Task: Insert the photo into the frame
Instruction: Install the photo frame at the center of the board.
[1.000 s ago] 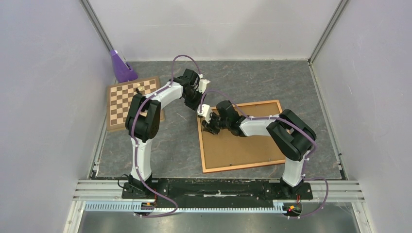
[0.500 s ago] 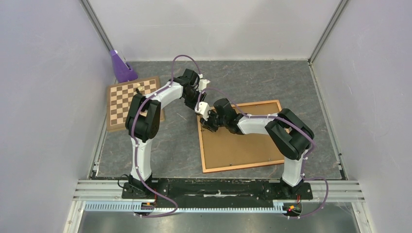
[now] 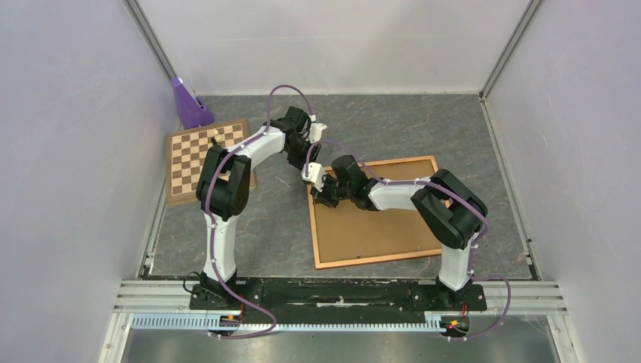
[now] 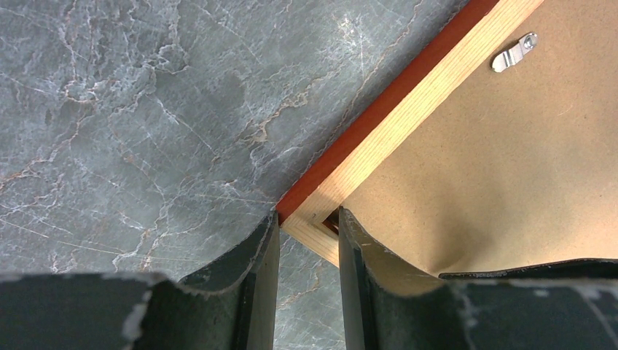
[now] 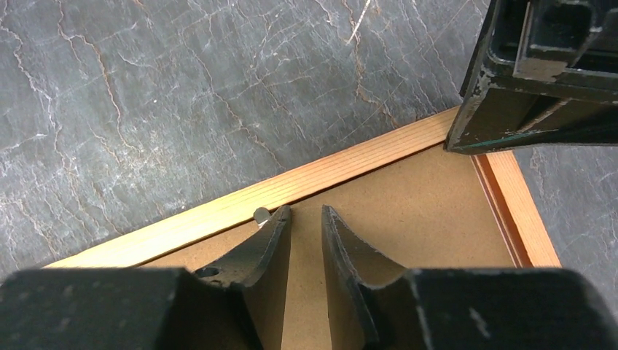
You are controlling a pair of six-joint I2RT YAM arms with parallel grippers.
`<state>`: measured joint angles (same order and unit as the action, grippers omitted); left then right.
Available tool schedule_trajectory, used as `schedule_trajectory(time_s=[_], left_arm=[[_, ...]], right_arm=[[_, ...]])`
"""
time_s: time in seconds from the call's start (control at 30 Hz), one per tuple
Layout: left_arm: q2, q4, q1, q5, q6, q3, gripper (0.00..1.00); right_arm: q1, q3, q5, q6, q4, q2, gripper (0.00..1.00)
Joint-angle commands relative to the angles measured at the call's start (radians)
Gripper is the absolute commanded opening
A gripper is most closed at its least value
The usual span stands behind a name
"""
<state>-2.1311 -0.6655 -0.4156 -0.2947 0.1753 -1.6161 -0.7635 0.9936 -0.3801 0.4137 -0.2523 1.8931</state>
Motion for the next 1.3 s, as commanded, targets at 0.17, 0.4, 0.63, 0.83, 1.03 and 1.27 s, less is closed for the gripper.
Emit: schedule_trajectory(time_s=[0.17, 0.4, 0.63, 0.83, 1.03, 1.27], left_arm=[[-0.017, 0.022, 0.0, -0.015, 0.018, -0.03, 0.19], [-0.026, 0.021, -0.001, -0.011, 0.024, -0.043, 0.19], [-0.029, 0.021, -0.001, -0.011, 0.022, -0.049, 0.19], [-0.029, 0.021, -0.001, -0.012, 0.023, -0.045, 0.18], [-0.03, 0.021, 0.0, -0.012, 0.011, -0.042, 0.17], [-0.027, 0.021, 0.0, -0.014, 0.003, -0.042, 0.17]], right_arm=[[-0.024, 0.004, -0.142, 0.094, 0.1, -0.001, 0.25], [-0.026, 0.037, -0.204, 0.205, 0.184, 0.011, 0.24], [-0.036, 0.071, -0.219, 0.294, 0.251, 0.023, 0.24], [-0.029, 0.09, -0.092, 0.215, 0.215, -0.023, 0.24], [-0.008, 0.119, -0.032, 0.135, 0.206, -0.085, 0.24], [0.018, 0.096, -0.062, 0.103, 0.234, -0.148, 0.24]])
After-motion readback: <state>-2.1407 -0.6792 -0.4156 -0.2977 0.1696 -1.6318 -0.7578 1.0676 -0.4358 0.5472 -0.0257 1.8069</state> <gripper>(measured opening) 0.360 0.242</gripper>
